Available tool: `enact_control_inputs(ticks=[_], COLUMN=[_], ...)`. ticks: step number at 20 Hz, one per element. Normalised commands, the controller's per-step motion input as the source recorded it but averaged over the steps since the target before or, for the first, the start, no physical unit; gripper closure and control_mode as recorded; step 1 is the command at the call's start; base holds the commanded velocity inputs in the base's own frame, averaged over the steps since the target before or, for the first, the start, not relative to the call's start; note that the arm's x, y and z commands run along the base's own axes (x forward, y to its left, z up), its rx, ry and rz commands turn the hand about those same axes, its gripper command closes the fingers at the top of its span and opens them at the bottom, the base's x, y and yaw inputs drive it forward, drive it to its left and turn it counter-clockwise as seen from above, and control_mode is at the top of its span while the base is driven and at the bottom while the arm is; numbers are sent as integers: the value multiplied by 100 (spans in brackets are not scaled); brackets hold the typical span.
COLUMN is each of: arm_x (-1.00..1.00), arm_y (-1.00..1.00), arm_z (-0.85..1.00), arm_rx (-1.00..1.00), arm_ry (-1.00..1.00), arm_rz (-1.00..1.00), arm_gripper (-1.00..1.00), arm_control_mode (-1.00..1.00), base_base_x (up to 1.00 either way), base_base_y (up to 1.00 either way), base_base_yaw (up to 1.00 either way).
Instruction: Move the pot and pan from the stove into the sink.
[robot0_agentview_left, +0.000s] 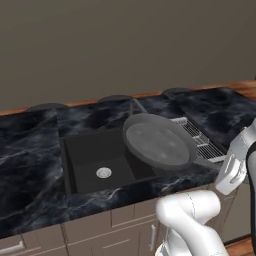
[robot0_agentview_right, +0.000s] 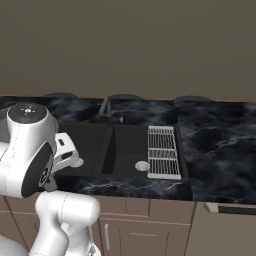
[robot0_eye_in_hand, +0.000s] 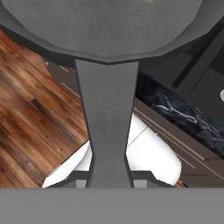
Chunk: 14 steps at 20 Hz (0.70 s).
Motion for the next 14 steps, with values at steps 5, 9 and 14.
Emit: enact_control_inputs(ticks=[5, 9, 14], arm_x=[0, 0, 0], arm_y=[0, 0, 0], arm_z=[0, 0, 0], arm_rx=[0, 0, 0], arm_ry=[0, 0, 0], arm_rz=[0, 0, 0], arm_gripper=[100, 100, 100], arm_control_mode=[100, 100, 100], base_base_x=[42, 39, 39], base_base_y=[0, 1, 5], base_base_yaw=[0, 0, 0])
